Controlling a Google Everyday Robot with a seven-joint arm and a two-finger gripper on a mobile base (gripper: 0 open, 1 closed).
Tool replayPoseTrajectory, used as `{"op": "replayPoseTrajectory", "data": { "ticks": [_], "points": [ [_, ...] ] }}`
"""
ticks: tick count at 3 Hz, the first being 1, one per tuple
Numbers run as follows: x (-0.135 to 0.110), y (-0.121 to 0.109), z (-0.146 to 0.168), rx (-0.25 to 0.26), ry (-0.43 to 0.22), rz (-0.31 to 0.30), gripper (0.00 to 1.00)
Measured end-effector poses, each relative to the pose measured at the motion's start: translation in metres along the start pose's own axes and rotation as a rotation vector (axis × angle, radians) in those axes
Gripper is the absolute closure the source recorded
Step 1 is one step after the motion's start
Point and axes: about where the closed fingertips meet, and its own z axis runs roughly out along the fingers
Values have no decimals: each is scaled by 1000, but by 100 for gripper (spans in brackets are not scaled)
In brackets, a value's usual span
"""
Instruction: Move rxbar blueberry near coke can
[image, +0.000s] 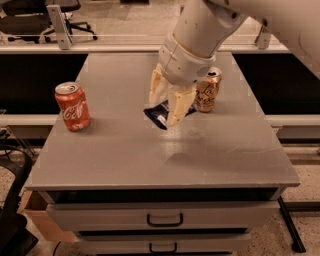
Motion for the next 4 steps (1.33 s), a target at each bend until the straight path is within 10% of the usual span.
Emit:
{"op": "replayPoseTrajectory", "data": {
  "ticks": [2, 4],
  "points": [
    [-22, -56, 61, 171, -288, -91, 100],
    [-84, -89, 90, 198, -381, -390, 100]
  ]
}}
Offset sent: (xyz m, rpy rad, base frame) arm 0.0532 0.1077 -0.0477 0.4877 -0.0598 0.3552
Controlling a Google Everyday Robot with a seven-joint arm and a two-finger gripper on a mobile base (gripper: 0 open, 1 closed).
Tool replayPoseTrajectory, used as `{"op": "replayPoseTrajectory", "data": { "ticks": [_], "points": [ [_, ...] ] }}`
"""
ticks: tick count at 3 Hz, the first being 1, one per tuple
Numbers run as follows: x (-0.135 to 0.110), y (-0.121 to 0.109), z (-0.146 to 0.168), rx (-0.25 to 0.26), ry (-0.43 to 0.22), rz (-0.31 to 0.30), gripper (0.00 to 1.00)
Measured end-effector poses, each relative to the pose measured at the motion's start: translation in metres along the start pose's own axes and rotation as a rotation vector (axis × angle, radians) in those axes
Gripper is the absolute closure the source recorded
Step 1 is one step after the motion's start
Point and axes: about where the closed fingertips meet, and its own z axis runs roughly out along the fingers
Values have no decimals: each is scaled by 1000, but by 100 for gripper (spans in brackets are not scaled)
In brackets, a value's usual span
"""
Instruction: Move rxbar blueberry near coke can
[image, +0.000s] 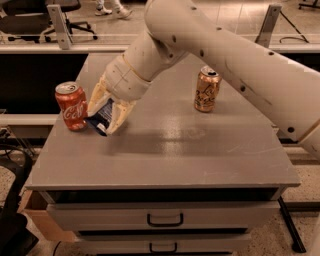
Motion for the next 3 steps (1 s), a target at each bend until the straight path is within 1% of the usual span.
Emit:
{"op": "replayPoseTrajectory", "data": {
  "ticks": [1, 3],
  "points": [
    [-3, -2, 3, -4, -4, -13, 86],
    [-5, -2, 7, -8, -9, -18, 39]
  ]
}}
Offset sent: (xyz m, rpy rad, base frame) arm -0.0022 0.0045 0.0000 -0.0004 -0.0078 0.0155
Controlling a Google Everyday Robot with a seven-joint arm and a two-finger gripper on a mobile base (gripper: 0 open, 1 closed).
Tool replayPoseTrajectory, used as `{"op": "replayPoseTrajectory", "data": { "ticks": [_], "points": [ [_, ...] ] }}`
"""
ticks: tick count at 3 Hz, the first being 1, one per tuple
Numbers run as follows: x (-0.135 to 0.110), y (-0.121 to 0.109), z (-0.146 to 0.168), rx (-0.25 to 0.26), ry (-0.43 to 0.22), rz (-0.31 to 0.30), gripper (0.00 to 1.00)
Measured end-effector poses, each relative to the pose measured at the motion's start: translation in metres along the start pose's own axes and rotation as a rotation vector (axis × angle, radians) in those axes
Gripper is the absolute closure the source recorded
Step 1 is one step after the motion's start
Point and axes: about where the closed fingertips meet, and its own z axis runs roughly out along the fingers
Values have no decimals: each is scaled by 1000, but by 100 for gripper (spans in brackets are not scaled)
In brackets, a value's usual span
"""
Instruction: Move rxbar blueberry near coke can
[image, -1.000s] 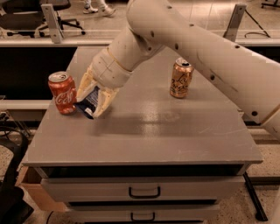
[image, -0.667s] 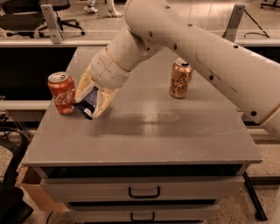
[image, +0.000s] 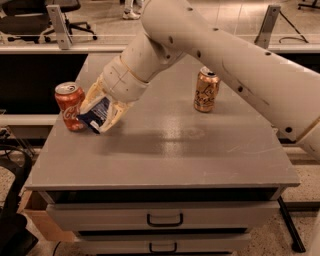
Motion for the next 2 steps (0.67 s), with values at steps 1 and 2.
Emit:
{"op": "replayPoseTrajectory", "data": {
  "ticks": [1, 2],
  "points": [
    [-1, 0, 1, -2, -2, -2, 17],
    [-2, -1, 3, -4, -5, -3, 0]
  ]
}}
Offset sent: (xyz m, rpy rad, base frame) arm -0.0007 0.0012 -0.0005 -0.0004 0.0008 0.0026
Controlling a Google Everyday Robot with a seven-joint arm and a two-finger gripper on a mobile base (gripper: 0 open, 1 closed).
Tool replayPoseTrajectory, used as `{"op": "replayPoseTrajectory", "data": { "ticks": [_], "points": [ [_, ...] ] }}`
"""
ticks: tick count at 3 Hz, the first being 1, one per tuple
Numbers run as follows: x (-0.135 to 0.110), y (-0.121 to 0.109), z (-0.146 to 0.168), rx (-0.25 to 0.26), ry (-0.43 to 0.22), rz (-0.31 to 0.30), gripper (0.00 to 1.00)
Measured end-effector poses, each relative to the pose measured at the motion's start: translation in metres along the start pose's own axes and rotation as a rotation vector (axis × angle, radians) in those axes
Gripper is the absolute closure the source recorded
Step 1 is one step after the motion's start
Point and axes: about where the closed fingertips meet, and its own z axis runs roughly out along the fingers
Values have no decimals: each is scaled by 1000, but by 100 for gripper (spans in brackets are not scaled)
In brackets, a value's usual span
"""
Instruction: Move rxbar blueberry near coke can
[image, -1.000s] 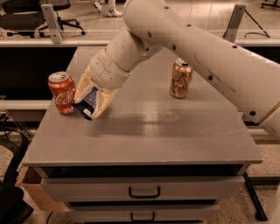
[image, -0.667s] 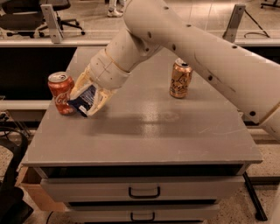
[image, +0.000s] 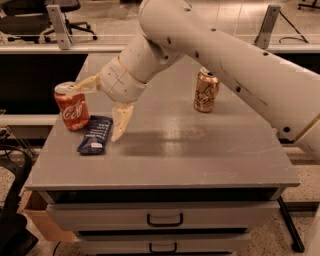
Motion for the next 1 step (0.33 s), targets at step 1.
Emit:
{"op": "replayPoseTrajectory", "data": {
  "ticks": [1],
  "points": [
    [0, 0, 0, 0, 0, 0, 0]
  ]
}}
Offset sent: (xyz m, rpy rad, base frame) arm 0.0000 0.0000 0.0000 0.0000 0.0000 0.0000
